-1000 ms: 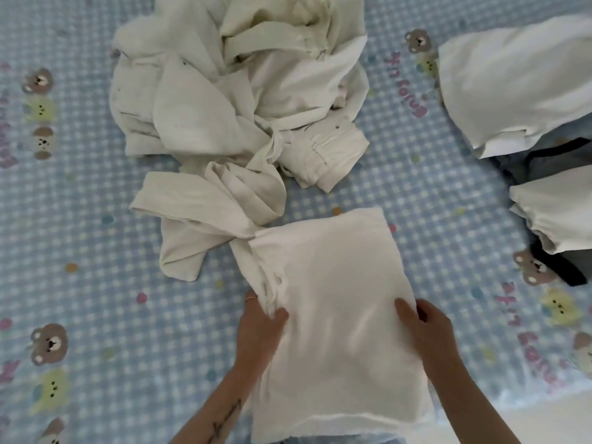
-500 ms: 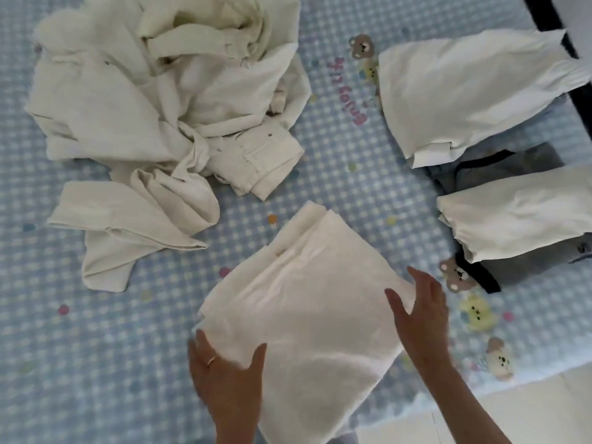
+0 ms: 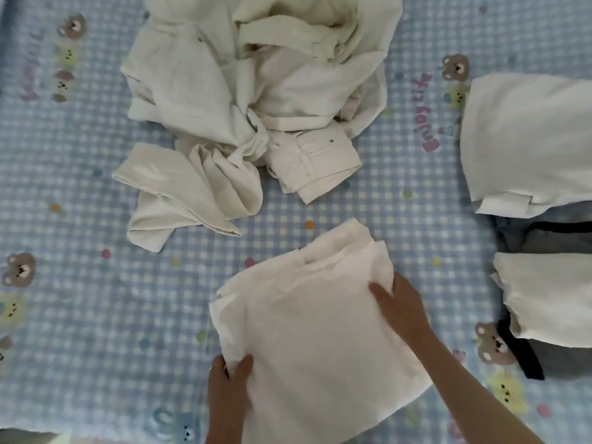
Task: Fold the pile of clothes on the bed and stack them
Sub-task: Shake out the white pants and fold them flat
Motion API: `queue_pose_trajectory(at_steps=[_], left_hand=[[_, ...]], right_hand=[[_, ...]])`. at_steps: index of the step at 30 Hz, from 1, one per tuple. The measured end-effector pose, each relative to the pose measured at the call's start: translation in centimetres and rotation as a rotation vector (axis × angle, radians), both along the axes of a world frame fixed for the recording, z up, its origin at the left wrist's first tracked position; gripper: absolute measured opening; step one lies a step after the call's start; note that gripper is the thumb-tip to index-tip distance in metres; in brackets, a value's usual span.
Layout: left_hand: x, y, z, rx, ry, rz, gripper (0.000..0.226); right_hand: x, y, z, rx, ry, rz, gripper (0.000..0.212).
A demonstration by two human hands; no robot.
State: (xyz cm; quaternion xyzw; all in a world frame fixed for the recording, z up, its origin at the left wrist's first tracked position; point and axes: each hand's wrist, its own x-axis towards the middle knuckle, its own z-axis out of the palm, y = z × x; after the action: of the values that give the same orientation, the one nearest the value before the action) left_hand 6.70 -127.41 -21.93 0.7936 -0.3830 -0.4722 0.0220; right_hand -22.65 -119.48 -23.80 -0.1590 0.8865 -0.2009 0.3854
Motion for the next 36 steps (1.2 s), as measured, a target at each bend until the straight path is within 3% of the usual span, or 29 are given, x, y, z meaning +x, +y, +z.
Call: queue_pose_trajectory(at_steps=[6, 11, 16, 18, 24, 28, 30, 32, 33, 35, 36], left_hand=[[-10.9, -2.8, 7.1, -0.343, 0.092, -0.108, 0.023], [-27.4, -5.2, 9.8, -0.415, 0.442, -0.296, 0.012], [-44.4, -6.3, 9.4, -0.364, 0.627, -0.378, 0.015], [-49.5, -7.0, 8.7, -0.343, 0.657, -0.385, 0.006], [-59.0, -7.5, 4.8, -0.274, 0.648, -0.383, 0.016], [-59.5, -6.7, 1.8, -0.312, 0.458, -0.480, 0.027], [-58.6, -5.7, 0.6, -0.617, 0.279, -0.717, 0.044], [-58.0, -4.2, -0.2, -1.030, 0.279, -1.136, 0.056], [-58.1, -3.4, -0.8, -1.134, 0.268, -1.400, 0.061], [-58.4, -2.8, -2.3, -1.009, 0.149, -1.808, 0.071], [-58.4, -2.8, -3.3, -0.843, 0.105, -1.878, 0.074]], right_hand=[[-5.9, 2.0, 7.9, -0.221, 0.182, -0.257, 0.013], [-21.2, 3.9, 14.5, -0.294, 0.364, -0.393, 0.013], [-37.3, 3.8, 16.9, -0.242, 0.524, -0.370, 0.028], [-42.1, 3.3, 17.2, -0.226, 0.559, -0.344, 0.031], [-51.6, 3.3, 13.9, -0.234, 0.540, -0.369, 0.036], [-54.0, 4.8, 10.5, -0.025, 0.533, -0.334, 0.042], [-53.7, 5.6, 9.7, 0.100, 0.725, -0.257, 0.053], [-52.1, 5.9, 8.8, 0.171, 0.992, -0.025, 0.064], [-51.0, 5.9, 8.2, 0.209, 1.052, 0.116, 0.066], [-49.6, 5.9, 6.4, 0.333, 0.922, 0.275, 0.068], [-49.4, 6.1, 5.0, 0.398, 0.796, 0.266, 0.068]])
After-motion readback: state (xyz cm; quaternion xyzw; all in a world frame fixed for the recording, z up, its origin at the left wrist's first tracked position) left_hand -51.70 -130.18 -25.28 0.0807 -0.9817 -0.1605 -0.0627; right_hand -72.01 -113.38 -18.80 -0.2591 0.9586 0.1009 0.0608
